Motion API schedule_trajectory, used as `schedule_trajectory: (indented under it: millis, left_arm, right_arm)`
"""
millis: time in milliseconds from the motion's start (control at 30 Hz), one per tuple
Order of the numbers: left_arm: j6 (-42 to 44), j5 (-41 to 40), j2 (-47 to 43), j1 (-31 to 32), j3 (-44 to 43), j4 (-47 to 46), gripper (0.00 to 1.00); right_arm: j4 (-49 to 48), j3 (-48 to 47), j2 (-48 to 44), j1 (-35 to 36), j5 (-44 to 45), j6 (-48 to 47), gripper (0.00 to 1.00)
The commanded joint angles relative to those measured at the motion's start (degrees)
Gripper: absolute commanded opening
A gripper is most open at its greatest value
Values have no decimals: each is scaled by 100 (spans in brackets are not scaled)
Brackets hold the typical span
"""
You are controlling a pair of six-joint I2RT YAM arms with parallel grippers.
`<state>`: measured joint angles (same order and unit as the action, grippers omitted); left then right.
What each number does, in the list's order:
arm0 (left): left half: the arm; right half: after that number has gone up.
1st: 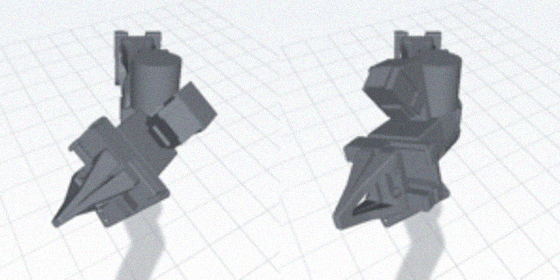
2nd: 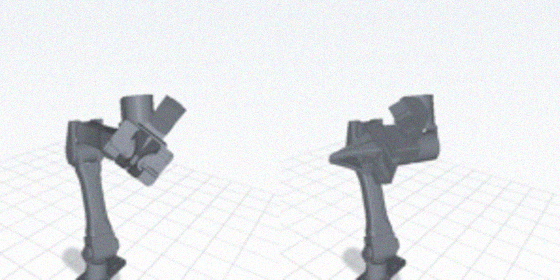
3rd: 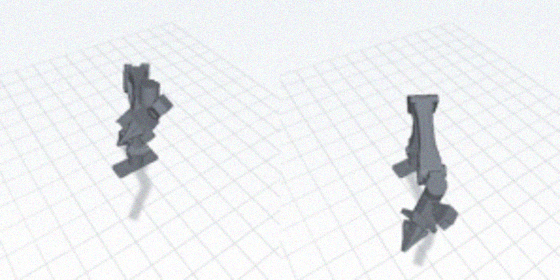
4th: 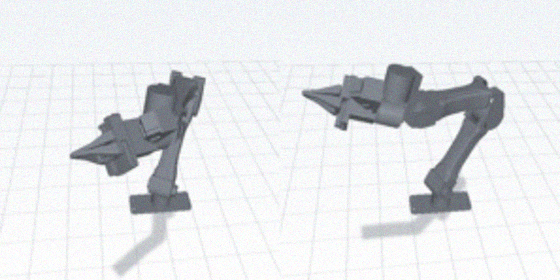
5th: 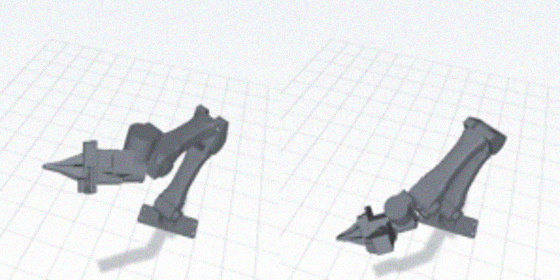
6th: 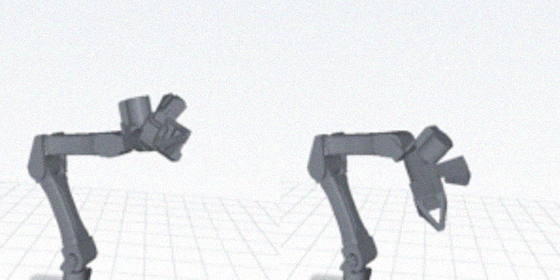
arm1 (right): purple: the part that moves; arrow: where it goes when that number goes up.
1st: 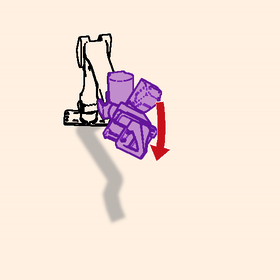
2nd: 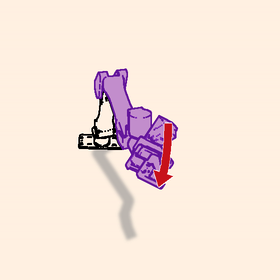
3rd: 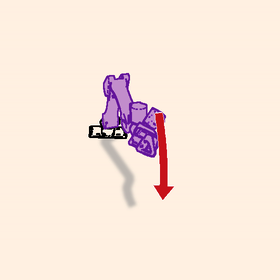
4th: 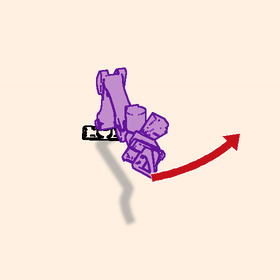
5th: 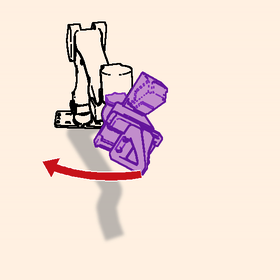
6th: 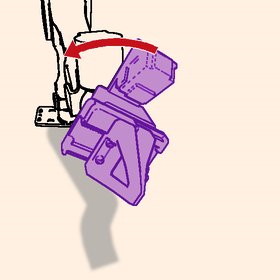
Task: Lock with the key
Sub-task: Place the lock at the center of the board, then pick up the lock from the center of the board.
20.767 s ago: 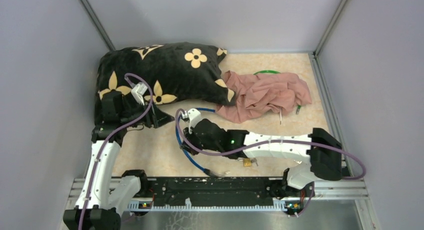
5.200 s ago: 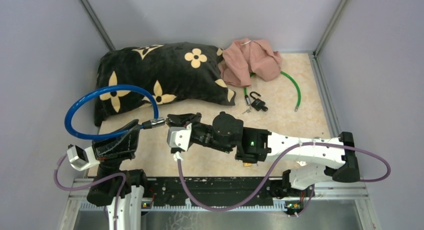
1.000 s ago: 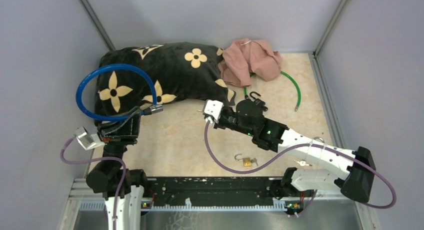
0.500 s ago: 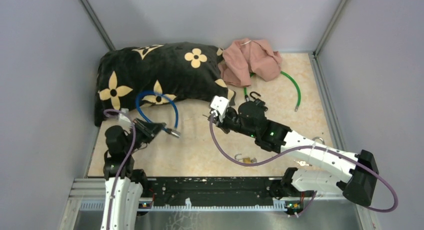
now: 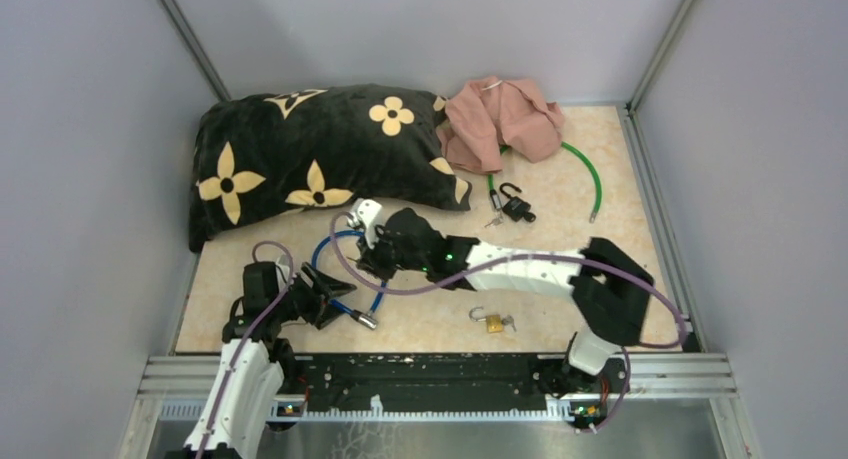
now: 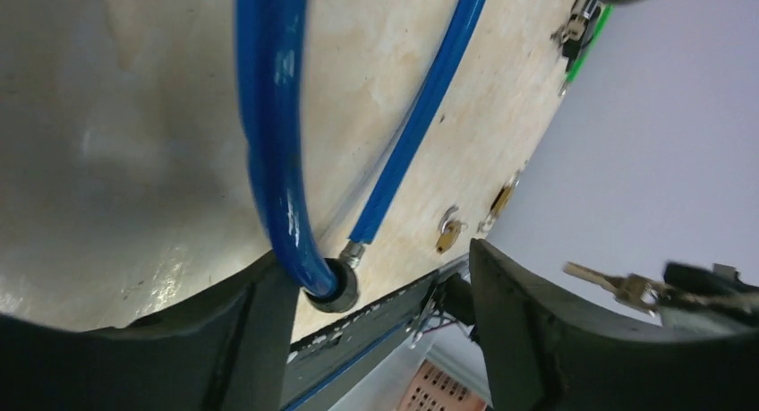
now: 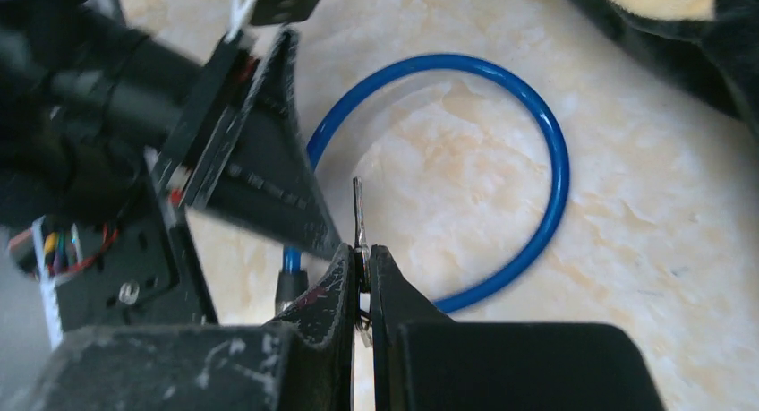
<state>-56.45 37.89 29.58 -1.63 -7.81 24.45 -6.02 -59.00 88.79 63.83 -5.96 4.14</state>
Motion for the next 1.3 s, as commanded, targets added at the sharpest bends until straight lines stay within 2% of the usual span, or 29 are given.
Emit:
schedule_trajectory:
  millis: [0,67,167,233,300,400,567,700,767,833,900,1000,1133,1267]
  left_arm:
    - [-175,-515,-244,21,-328,491,83]
    - [-207,-758,-368,21,-497,809,98]
    - [-218,-1120,-588,17,-769,1296,99]
    - [-207,-1352,-711,21,-903,1505,99]
    - [-202,-1478,-783,18,-978,1613,99]
    - [-204,-1577,-911,18,-1011,1640,99]
    - [-176,-1717,-1116,7,-1053,1617,99]
    - [-90,-1851,-1208,5,-1111,1496,99]
    - [169,-1936,-1295,3,-1226,1143,99]
    - [580,-2141,-1367,5,-1420,704,99]
    - [1037,-2168,-1423,6,-1657,245,99]
    - [1543,-1972,-1656,11,-1844,-532,99]
    - [1625,-1903,-2108,13,-1643,-1336,99]
    - [1528,-1701,-2207,12,-1418,-1434,99]
  right_arm:
    - [34,-1175,1089,11,484,851,0]
    - [676,-1799,1656,-5,771,957,17]
    - [1480,-2471,2139,-47,854,983,47]
    - [1592,-2520,2081,-70,1006,927,58]
    - [1622,-2417,1816,-149,1141,858,64]
    - [1713,-2206,1231,-455,1214,828,67]
    - [2083,-1490,-36,-1483,2017,760,76]
    - [2462,-967,-499,-2821,2025,946,75]
    - [2527,-810,-458,-3444,1931,904,64]
    - [2578,-820,-240,-4018,1609,910,46]
    - [2457,-881,60,-4637,1057,1023,33]
    - [2279,-1221,656,-4958,668,1035,32]
    - [2558,-2107,1688,-4964,426,814,31]
    - [2525,-2346,2262,-4882,465,778,34]
